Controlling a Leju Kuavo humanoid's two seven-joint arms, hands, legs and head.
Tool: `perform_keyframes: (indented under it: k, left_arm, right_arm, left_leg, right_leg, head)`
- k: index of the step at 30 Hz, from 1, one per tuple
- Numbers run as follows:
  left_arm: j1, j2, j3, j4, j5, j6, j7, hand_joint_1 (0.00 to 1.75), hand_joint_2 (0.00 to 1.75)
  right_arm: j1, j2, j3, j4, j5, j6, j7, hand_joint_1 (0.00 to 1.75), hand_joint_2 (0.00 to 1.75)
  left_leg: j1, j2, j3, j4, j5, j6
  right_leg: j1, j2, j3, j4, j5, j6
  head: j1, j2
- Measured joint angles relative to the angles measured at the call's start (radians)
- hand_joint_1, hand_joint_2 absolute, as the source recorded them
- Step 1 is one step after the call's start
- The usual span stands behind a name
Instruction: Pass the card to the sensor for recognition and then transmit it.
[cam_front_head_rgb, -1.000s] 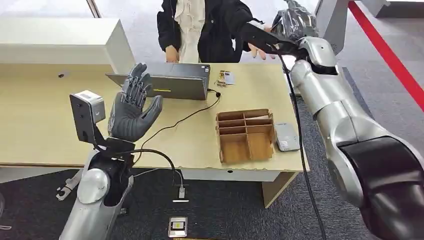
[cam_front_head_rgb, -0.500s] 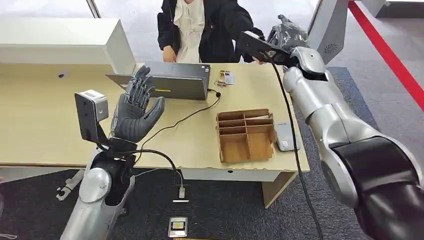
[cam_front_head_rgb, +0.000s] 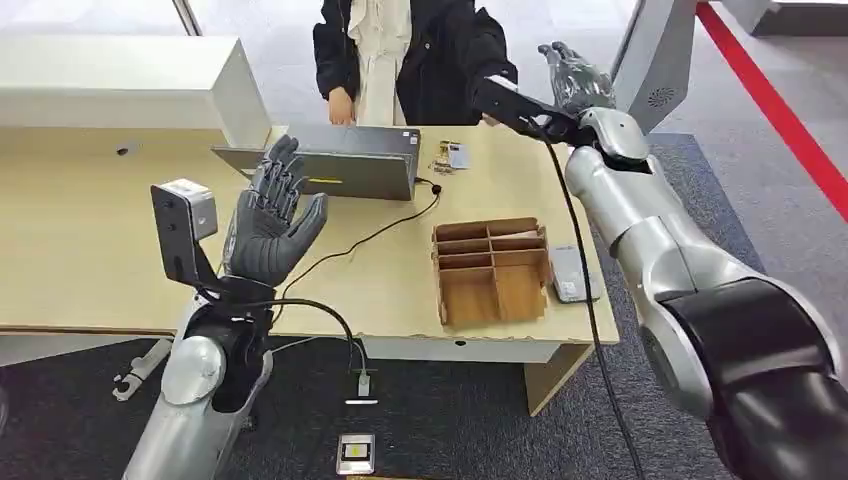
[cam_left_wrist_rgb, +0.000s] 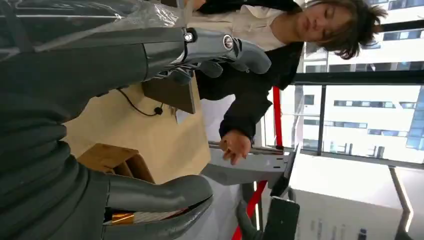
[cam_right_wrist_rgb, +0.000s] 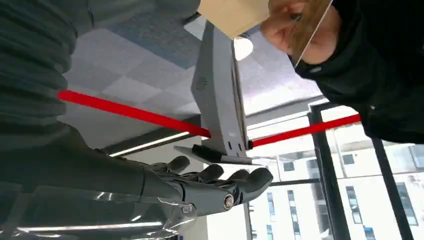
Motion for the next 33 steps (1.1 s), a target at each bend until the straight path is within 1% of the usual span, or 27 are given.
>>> perform_keyframes:
  k: [3, 5, 8, 11, 13, 16, 18, 20, 22, 25, 27, 28, 30, 33]
  left_arm:
    - [0.0, 0.007, -0.002, 0.0, 0.006, 0.014, 0.0, 0.0, 1.75]
    - [0.0, 0.01, -0.002, 0.0, 0.006, 0.03, 0.0, 0.0, 1.75]
    - [0.009, 0.023, -0.002, -0.007, -0.001, 0.063, 0.018, 0.0, 1.75]
    - [0.027, 0.035, -0.001, -0.023, -0.011, 0.072, 0.031, 0.0, 1.75]
    - [0.043, 0.047, 0.001, -0.039, -0.019, 0.073, 0.041, 0.0, 1.75]
    - [0.054, 0.06, 0.005, -0.053, -0.025, 0.073, 0.046, 0.0, 1.75]
    - [0.064, 0.073, 0.008, -0.068, -0.028, 0.073, 0.051, 0.0, 1.75]
    - [0.078, 0.083, 0.013, -0.081, -0.03, 0.073, 0.057, 0.0, 1.75]
    - [0.09, 0.093, 0.016, -0.096, -0.035, 0.077, 0.062, 0.0, 1.75]
    - [0.119, 0.096, 0.019, -0.133, -0.066, 0.104, 0.082, 0.0, 1.75]
    - [0.125, 0.097, 0.021, -0.147, -0.074, 0.107, 0.091, 0.0, 1.75]
    - [0.128, 0.097, 0.021, -0.156, -0.075, 0.106, 0.093, 0.0, 1.75]
    - [0.129, 0.099, 0.023, -0.164, -0.075, 0.103, 0.094, 0.0, 1.75]
    - [0.129, 0.101, 0.025, -0.171, -0.07, 0.089, 0.092, 0.0, 1.75]
  right_arm:
    - [-0.016, 0.007, -0.005, -0.004, -0.058, -0.056, -0.084, 0.0, 1.75]
    - [-0.028, 0.013, -0.011, -0.006, -0.1, -0.077, -0.139, 0.0, 1.75]
    - [-0.025, 0.027, -0.029, -0.029, -0.216, -0.114, -0.242, 0.0, 1.75]
    - [-0.003, 0.033, -0.04, -0.063, -0.323, -0.128, -0.284, 0.0, 1.75]
    - [0.039, 0.032, -0.045, -0.108, -0.413, -0.132, -0.292, 0.0, 1.75]
    - [0.084, 0.028, -0.047, -0.152, -0.486, -0.137, -0.287, 0.0, 1.75]
    - [0.125, 0.015, -0.054, -0.215, -0.535, -0.143, -0.273, 0.0, 1.75]
    - [0.186, 0.003, -0.055, -0.273, -0.579, -0.144, -0.244, 0.0, 1.75]
    - [0.279, -0.015, -0.057, -0.365, -0.613, -0.132, -0.195, 0.0, 1.75]
    - [0.441, -0.041, -0.063, -0.508, -0.635, -0.093, -0.113, 0.0, 1.75]
    - [0.532, -0.055, -0.067, -0.583, -0.633, -0.075, -0.079, 0.0, 1.75]
    - [0.575, -0.062, -0.071, -0.631, -0.629, -0.07, -0.068, 0.0, 1.75]
    - [0.641, -0.069, -0.074, -0.687, -0.624, -0.06, -0.054, 0.0, 1.75]
    - [0.71, -0.077, -0.076, -0.772, -0.618, -0.04, -0.039, 0.0, 1.75]
  left_leg:
    - [0.0, 0.0, 0.0, 0.0, 0.0, 0.0]
    - [0.0, 0.0, 0.0, 0.0, 0.0, 0.0]
    - [0.001, 0.0, 0.0, 0.0, 0.0, 0.0]
    - [0.001, 0.0, 0.0, 0.0, 0.0, 0.0]
    - [0.001, -0.001, 0.0, 0.0, 0.0, 0.0]
    - [0.0, -0.001, 0.0, 0.0, 0.0, 0.0]
    - [0.0, 0.0, 0.001, 0.0, 0.0, 0.0]
    - [0.0, -0.001, 0.002, 0.0, 0.0, 0.0]
    - [0.001, -0.001, 0.003, 0.0, 0.0, 0.0]
    - [0.001, -0.001, 0.004, 0.0, -0.001, 0.001]
    - [0.001, -0.001, 0.003, 0.0, -0.002, 0.001]
    - [0.001, -0.001, 0.003, 0.0, -0.002, 0.001]
    - [0.001, -0.001, 0.003, -0.001, -0.002, 0.001]
    - [0.001, -0.001, 0.003, -0.001, -0.002, 0.001]
  right_leg:
    - [0.0, 0.0, 0.0, 0.0, 0.0, 0.0]
    - [0.0, 0.0, 0.0, 0.0, 0.0, 0.0]
    - [0.0, 0.0, 0.0, 0.0, 0.0, 0.0]
    - [0.001, 0.0, 0.001, 0.0, 0.0, 0.0]
    - [0.001, 0.0, 0.001, 0.0, 0.0, 0.0]
    - [0.001, 0.0, 0.001, 0.0, 0.0, 0.0]
    - [0.001, 0.0, 0.001, -0.001, 0.0, 0.0]
    - [0.002, 0.0, 0.002, -0.001, 0.0, 0.0]
    - [0.003, -0.001, 0.004, -0.003, 0.0, 0.0]
    - [0.003, -0.001, 0.005, -0.003, -0.001, 0.001]
    - [0.003, -0.001, 0.005, -0.004, -0.001, 0.001]
    - [0.003, -0.001, 0.005, -0.004, -0.001, 0.001]
    - [0.003, -0.001, 0.005, -0.004, -0.001, 0.001]
    - [0.003, -0.001, 0.005, -0.004, -0.001, 0.001]
  head:
    - [0.0, 0.0]
    - [0.0, 0.0]
    - [0.0, 0.0]
    - [0.0, 0.0]
    - [0.0, 0.0]
    - [0.0, 0.0]
    - [0.0, 0.0]
    - [0.0, 0.0]
    - [0.0, 0.0]
    - [0.0, 0.0]
    - [0.0, 0.0]
    - [0.0, 0.0]
    - [0.0, 0.0]
    - [0.0, 0.0]
